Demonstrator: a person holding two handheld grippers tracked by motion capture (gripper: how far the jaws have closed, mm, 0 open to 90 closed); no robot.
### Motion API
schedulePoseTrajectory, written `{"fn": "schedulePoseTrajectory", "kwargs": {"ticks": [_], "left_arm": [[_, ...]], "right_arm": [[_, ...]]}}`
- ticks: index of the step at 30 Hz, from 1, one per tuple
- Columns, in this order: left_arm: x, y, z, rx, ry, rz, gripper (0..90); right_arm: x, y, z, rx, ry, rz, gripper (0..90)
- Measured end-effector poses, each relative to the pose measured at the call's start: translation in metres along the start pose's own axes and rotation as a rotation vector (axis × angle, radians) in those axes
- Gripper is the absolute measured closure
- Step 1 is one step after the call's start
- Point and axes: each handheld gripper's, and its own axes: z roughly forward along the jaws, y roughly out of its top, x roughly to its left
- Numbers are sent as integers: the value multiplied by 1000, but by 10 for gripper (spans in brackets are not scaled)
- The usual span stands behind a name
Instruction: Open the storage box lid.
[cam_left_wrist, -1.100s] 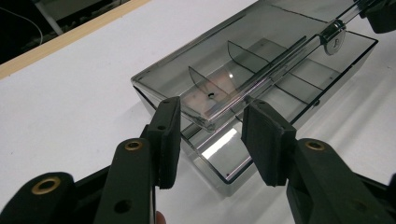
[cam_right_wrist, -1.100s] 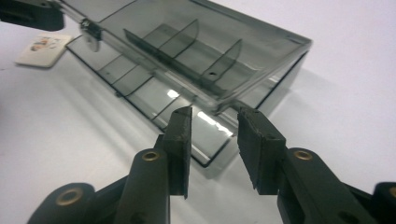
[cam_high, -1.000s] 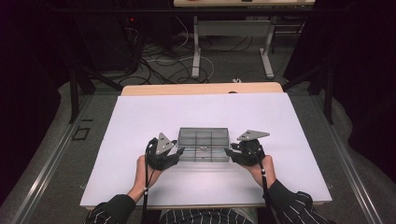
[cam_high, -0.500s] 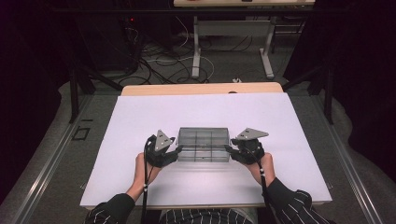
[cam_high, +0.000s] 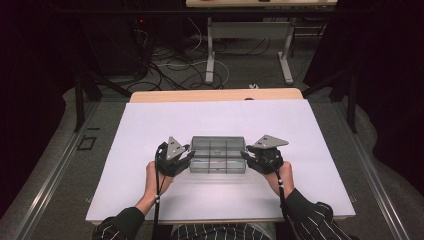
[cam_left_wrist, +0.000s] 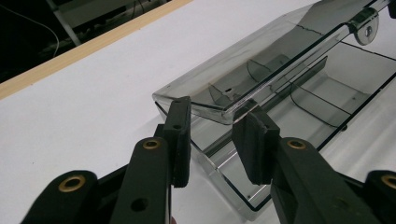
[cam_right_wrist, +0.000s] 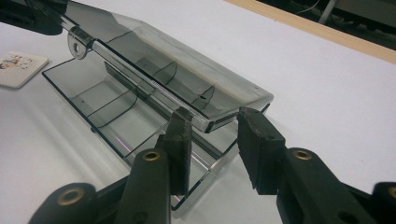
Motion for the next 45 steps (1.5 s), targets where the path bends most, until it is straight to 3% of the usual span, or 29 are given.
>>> {"fn": "schedulePoseTrajectory", "kwargs": {"ticks": [11, 14, 27, 45], "left_arm": [[-1, 1, -3, -18, -7, -31, 700], [-1, 3, -4, -26, -8, -19, 700], [10, 9, 3, -45, -25, -50, 699], [20, 20, 22, -65, 9, -88, 701]], "right_arm": [[-2, 1, -1, -5, 2, 5, 684], [-4, 2, -2, -23, -2, 7, 695], [-10, 12, 1, -47, -18, 20, 726], [-21, 21, 19, -43, -53, 58, 764]]}}
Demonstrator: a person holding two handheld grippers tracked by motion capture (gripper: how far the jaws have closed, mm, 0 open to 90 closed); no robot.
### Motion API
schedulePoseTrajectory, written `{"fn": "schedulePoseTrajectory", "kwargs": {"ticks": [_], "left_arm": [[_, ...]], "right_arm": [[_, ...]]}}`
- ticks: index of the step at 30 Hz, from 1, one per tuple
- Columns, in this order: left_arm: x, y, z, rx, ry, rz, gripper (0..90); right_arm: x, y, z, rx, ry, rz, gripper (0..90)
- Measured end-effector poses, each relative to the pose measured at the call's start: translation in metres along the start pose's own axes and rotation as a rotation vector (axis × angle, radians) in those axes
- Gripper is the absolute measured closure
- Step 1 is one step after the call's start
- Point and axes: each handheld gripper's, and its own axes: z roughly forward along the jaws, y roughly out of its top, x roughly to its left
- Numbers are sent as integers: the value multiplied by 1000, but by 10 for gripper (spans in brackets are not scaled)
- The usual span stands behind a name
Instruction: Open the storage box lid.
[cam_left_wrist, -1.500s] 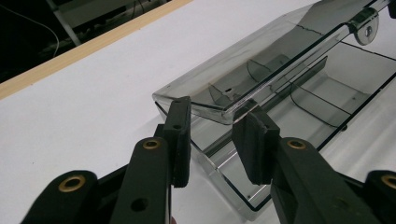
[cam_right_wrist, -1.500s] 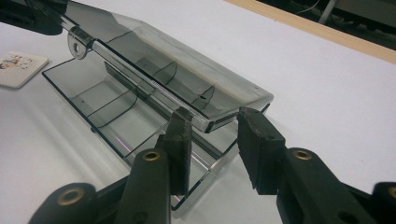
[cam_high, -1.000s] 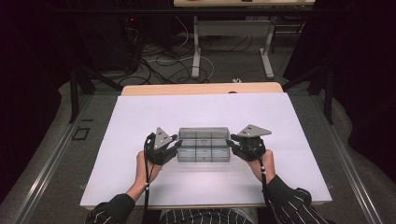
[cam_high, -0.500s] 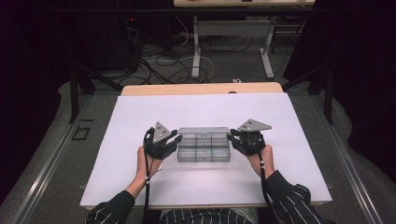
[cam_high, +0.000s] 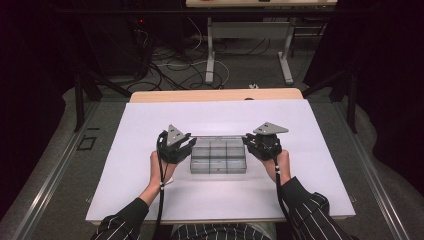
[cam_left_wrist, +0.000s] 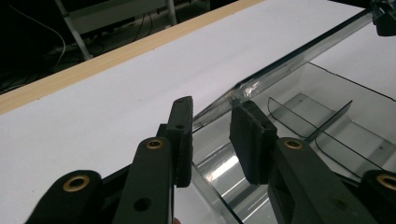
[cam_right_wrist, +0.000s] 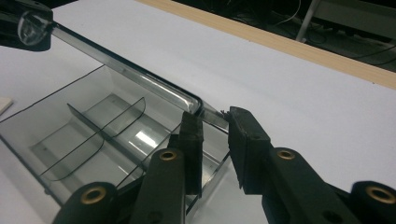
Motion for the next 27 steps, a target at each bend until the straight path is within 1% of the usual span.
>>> {"fn": "schedulePoseTrajectory", "kwargs": {"ticks": [6, 7, 11, 12, 15, 18, 19, 20, 23, 24, 26, 27], "left_arm": [[4, 2, 5, -3, 3, -9, 701], [4, 2, 5, -4, 1, -13, 701], [7, 3, 9, 6, 3, -13, 701], [7, 3, 10, 1, 4, -20, 702], [9, 4, 14, 8, 3, -19, 702], [11, 3, 16, 8, -3, -26, 702], [12, 3, 17, 13, -3, -31, 705], [13, 3, 18, 13, -6, -33, 706], [15, 3, 21, 22, -7, -37, 706], [15, 2, 23, 18, -2, -41, 706], [16, 2, 25, 24, -5, -42, 706], [17, 2, 25, 27, -6, -42, 706]], "right_arm": [[-4, 2, 6, -3, -6, -1, 773], [-4, 2, 7, -8, -6, 9, 775], [-6, 3, 10, -2, -12, 15, 783], [-7, 4, 11, -5, -10, 15, 784], [-8, 4, 14, 0, -15, 24, 788], [-9, 4, 16, 3, -15, 29, 788], [-9, 4, 17, 1, -8, 43, 789], [-11, 4, 18, 1, -7, 35, 792], [-12, 4, 21, 6, -12, 39, 795], [-13, 4, 21, 12, -12, 38, 796], [-13, 4, 23, 7, -9, 49, 799], [-14, 4, 24, 8, -13, 47, 799]]}}
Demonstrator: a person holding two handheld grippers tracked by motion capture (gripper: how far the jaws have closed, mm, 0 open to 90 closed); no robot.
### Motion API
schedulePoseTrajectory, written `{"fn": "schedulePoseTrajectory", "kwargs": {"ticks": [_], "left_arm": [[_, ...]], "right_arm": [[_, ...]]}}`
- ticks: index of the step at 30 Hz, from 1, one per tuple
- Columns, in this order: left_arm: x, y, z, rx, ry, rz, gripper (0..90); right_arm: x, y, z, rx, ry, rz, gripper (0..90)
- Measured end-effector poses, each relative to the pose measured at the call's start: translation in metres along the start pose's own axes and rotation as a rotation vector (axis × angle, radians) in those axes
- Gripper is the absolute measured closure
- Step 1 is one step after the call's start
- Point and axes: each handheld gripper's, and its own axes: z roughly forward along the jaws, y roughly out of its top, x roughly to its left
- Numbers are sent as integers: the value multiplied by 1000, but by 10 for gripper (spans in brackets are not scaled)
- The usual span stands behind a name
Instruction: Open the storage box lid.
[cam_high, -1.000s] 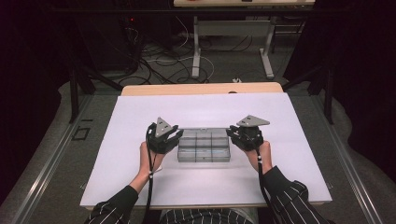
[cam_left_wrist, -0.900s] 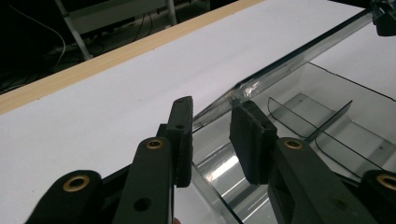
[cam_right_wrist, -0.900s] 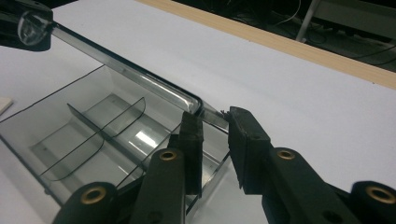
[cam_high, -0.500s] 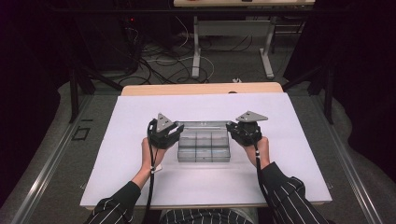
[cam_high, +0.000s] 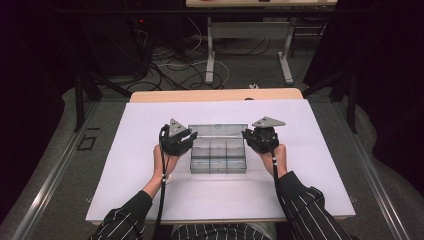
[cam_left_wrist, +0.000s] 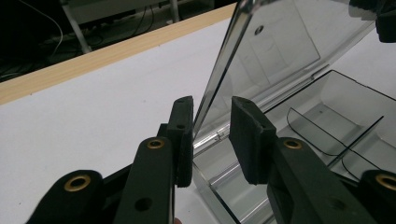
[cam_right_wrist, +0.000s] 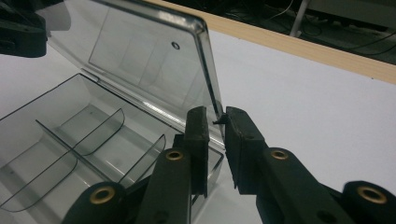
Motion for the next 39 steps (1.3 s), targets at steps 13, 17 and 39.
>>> {"fn": "schedulePoseTrajectory", "kwargs": {"ticks": [13, 17, 39], "left_arm": [[3, -1, 9, 27, 0, -13, 704], [4, -1, 11, 40, 1, -15, 704], [8, -2, 21, 53, 6, -19, 697]], "right_arm": [[-4, -1, 9, 17, 1, 18, 804], [-5, -1, 10, 21, 4, 15, 804], [-11, -4, 26, 52, -2, 18, 807]]}}
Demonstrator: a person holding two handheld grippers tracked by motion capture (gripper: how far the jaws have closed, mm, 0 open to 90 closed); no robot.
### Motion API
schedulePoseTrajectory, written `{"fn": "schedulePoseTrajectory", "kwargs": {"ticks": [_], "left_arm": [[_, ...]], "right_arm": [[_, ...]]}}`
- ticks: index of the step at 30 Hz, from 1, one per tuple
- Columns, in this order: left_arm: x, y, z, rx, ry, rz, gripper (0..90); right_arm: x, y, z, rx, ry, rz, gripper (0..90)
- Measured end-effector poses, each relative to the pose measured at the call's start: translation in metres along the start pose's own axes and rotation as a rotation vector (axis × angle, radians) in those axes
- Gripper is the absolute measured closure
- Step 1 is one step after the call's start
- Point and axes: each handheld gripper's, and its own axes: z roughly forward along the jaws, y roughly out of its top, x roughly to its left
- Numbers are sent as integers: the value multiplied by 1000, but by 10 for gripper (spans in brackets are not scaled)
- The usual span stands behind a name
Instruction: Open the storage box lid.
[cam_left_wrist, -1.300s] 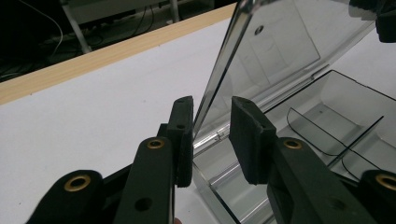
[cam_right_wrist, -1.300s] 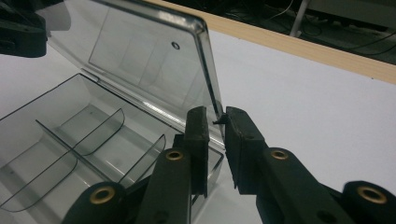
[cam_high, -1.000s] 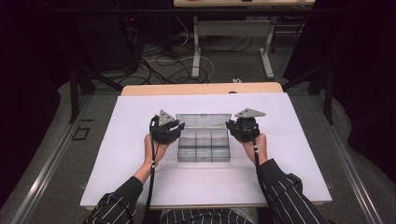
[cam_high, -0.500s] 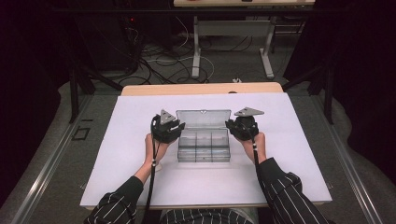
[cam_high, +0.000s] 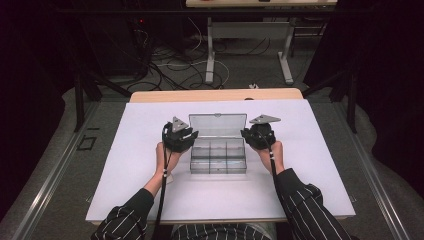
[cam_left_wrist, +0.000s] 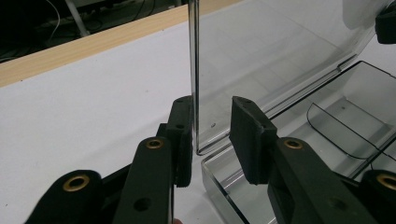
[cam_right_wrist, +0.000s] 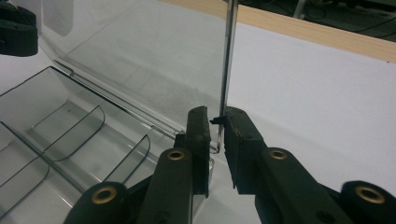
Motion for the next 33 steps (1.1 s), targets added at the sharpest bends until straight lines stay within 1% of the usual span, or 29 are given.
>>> {"fn": "schedulePoseTrajectory", "kwargs": {"ticks": [1, 3, 4, 6, 8, 10, 15, 16, 18, 20, 21, 22, 23, 24, 26, 28, 29, 31, 32, 33], "left_arm": [[0, -1, 1, -1, 2, 1, 693], [1, -1, 2, 8, -6, 1, 683], [2, -1, 3, 10, -11, -1, 678], [2, -2, 3, 9, -11, -10, 678], [3, -2, 4, 9, -14, -11, 678], [3, -2, 4, 13, -13, -7, 676], [4, -2, 6, 18, -7, -5, 672], [4, -2, 6, 19, -5, -4, 672], [5, -2, 7, 19, -15, -12, 672], [8, -3, 8, 35, -22, -26, 672], [9, -3, 9, 47, -24, -27, 672], [9, -4, 11, 49, -29, -27, 672], [9, -4, 11, 62, -29, -28, 672], [8, -4, 12, 56, -29, -19, 672], [8, -3, 13, 67, -19, -14, 671], [8, -4, 14, 60, -22, -21, 671], [9, -4, 14, 65, -17, -14, 672], [10, -5, 14, 73, -17, -18, 653], [10, -5, 13, 72, -19, -21, 641], [10, -4, 11, 80, -12, -18, 611]], "right_arm": [[0, 0, 0, 3, 6, 8, 808], [0, -1, 2, 8, 0, -2, 808], [0, -1, 3, 11, 3, 4, 809], [0, -1, 4, 14, -2, 4, 809], [-1, -1, 5, 13, 3, 2, 809], [-2, -1, 6, 14, 0, -11, 809], [-1, -1, 8, 8, -5, -5, 810], [-2, -1, 8, 14, -5, -9, 810], [-2, -1, 8, 17, -1, -4, 810], [-3, -1, 9, 20, 0, -13, 812], [-3, -1, 10, 21, -6, -12, 812], [-3, -1, 10, 25, -4, -13, 812], [-3, -1, 11, 29, -3, -12, 812], [-4, -2, 12, 33, -7, -13, 811], [-4, -2, 13, 34, -6, -9, 812], [-4, -2, 14, 41, -9, -19, 811], [-4, -2, 14, 44, -12, -22, 805], [-4, -2, 14, 55, -21, -36, 764], [-4, -2, 13, 59, -20, -36, 735], [-5, -2, 12, 63, -21, -39, 702]]}}
